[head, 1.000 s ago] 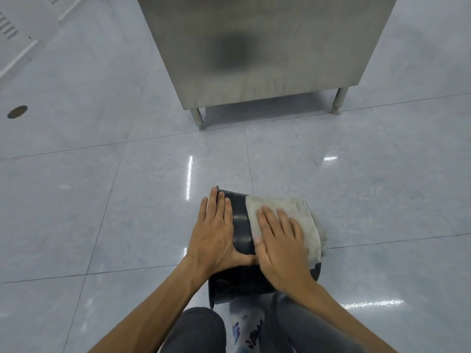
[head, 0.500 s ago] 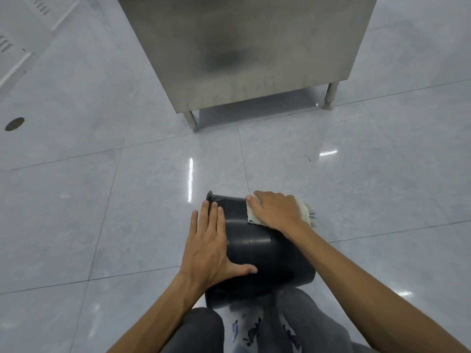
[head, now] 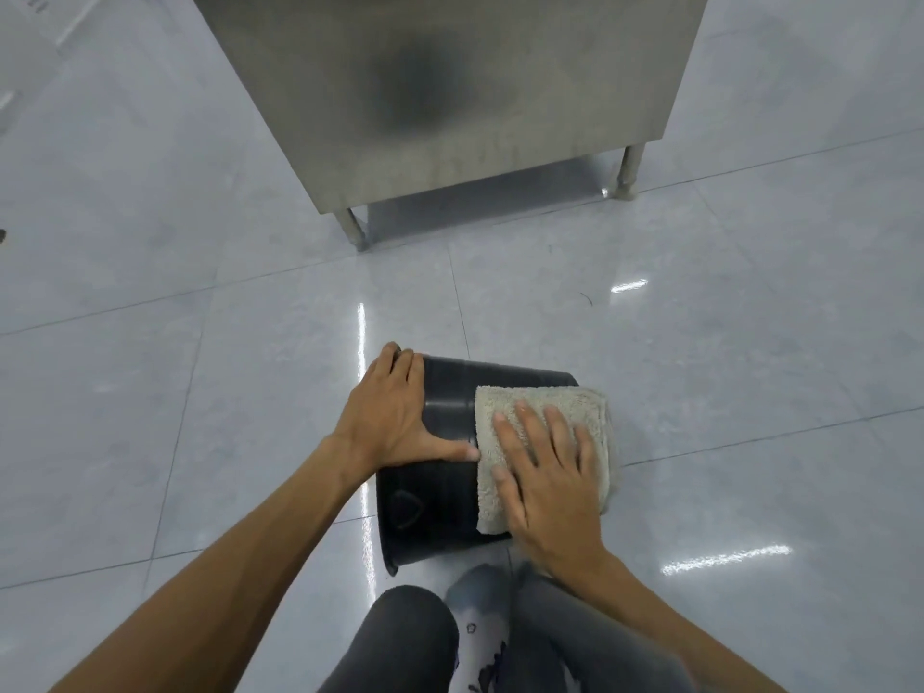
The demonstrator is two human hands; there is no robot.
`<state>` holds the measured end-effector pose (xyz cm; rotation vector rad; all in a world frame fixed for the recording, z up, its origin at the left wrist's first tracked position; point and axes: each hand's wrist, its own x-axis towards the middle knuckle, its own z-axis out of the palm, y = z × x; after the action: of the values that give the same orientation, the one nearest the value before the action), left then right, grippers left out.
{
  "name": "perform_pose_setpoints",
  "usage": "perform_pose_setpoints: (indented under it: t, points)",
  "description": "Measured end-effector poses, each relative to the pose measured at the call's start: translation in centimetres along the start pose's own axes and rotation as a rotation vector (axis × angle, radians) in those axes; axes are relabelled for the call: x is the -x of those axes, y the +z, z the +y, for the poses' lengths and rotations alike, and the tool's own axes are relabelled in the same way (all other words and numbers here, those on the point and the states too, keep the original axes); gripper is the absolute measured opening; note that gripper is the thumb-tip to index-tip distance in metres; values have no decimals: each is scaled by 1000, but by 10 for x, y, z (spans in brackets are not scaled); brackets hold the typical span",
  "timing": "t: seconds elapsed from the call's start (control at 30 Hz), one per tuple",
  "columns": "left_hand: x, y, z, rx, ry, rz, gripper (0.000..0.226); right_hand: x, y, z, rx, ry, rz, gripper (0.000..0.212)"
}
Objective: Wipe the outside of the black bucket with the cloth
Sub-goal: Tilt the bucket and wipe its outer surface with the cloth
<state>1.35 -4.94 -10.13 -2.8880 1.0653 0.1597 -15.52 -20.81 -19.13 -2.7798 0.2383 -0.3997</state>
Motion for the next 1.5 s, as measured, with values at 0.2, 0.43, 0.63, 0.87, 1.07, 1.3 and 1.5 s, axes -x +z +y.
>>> perform_pose_setpoints:
  t: [0.2, 0.43, 0.63, 0.87, 1.07, 1.3, 1.5]
  points:
    - [38, 1, 19, 56, -89, -25, 153, -64, -14, -7, 43, 113, -136, 55]
    - [78, 14, 40, 75, -167, -22, 156, -151, -9, 11, -100, 214, -749, 56]
    - [38, 4, 21, 42, -121, -39, 154, -119, -13, 6, -49, 84, -363, 48]
    - [1, -13, 5, 36, 47, -86, 135, 1, -3, -3, 5, 36, 113, 60]
    - [20, -12, 10, 26, 24, -44, 143, 8, 13, -1, 60, -12, 264, 61]
    - [3, -18, 7, 28, 14, -34, 129, 38, 30, 0, 107, -70, 369, 60]
    - [-6, -12, -5, -24, -20, -110, 123, 55, 60, 8, 113, -121, 432, 53]
